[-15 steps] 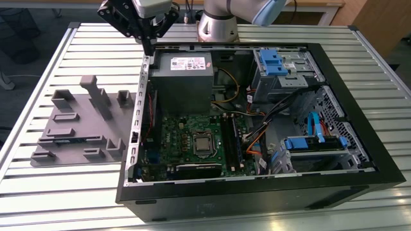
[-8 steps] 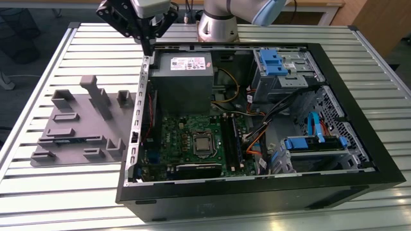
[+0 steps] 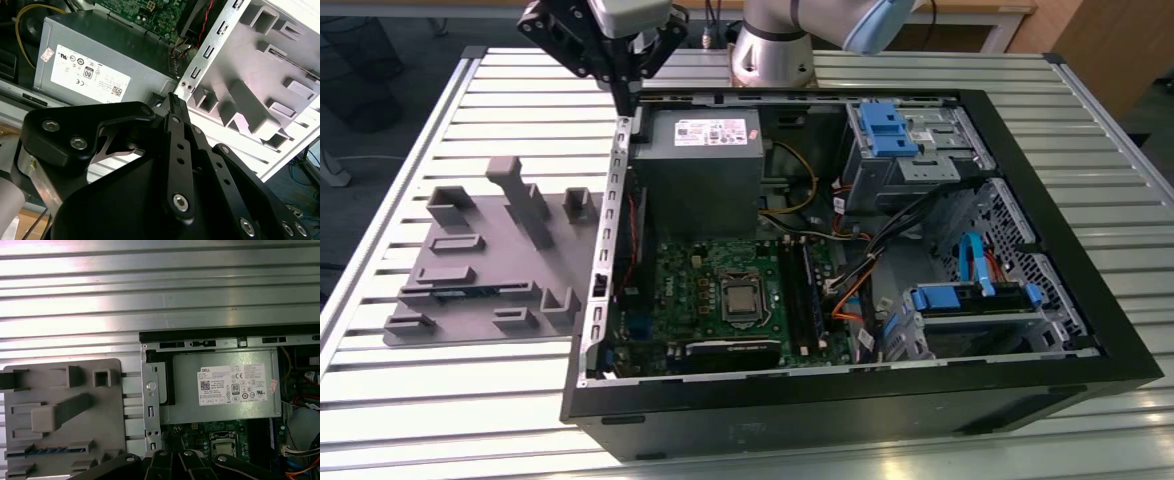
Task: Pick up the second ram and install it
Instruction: 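Reach for the second ram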
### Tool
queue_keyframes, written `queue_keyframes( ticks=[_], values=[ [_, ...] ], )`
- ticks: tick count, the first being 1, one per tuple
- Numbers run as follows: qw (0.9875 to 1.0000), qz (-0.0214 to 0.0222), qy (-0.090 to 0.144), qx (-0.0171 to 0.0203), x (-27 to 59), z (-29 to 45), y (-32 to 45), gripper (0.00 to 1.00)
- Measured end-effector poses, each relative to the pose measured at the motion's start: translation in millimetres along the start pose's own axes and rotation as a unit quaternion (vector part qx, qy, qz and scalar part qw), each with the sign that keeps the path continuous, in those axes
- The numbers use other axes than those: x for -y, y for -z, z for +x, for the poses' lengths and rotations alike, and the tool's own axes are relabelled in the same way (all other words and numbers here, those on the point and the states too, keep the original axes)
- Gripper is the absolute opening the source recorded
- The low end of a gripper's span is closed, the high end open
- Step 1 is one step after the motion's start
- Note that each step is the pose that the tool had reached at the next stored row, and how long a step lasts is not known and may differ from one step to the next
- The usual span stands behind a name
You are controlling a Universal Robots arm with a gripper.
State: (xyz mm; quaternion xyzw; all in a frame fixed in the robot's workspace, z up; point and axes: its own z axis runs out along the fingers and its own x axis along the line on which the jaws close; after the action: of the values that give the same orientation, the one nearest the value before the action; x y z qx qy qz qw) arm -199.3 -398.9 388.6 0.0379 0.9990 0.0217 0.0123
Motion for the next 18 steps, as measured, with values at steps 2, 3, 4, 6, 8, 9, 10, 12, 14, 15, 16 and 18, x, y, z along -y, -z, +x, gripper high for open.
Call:
queue_keyframes(
  ticks=[2,3,4,6,8,9,10,12,14,15,16,18],
  values=[
    [1.0,0.0,0.0,0.0,0.0,0.5,-0.1,0.11],
    [1.0,0.0,0.0,0.0,0.1,0.8,0.0,0.11],
    [1.0,0.0,0.0,0.0,0.1,1.0,0.0,0.11],
    [1.0,0.0,0.0,0.0,0.1,1.5,-0.1,0.11],
    [1.0,0.0,0.0,0.0,0.2,2.0,-0.1,0.11],
    [1.0,0.0,0.0,0.0,0.2,2.3,-0.1,0.11],
    [1.0,0.0,0.0,0.0,0.2,2.6,-0.1,0.11],
    [1.0,0.0,0.0,0.0,0.2,3.0,-0.1,0.11],
    [1.0,0.0,0.0,0.0,0.3,3.6,-0.1,0.11],
    [1.0,0.0,0.0,0.0,0.3,3.9,-0.1,0.11],
    [1.0,0.0,0.0,0.0,0.3,4.1,-0.2,0.11],
    [1.0,0.0,0.0,0.0,0.4,4.7,-0.2,0.11]
  ],
)
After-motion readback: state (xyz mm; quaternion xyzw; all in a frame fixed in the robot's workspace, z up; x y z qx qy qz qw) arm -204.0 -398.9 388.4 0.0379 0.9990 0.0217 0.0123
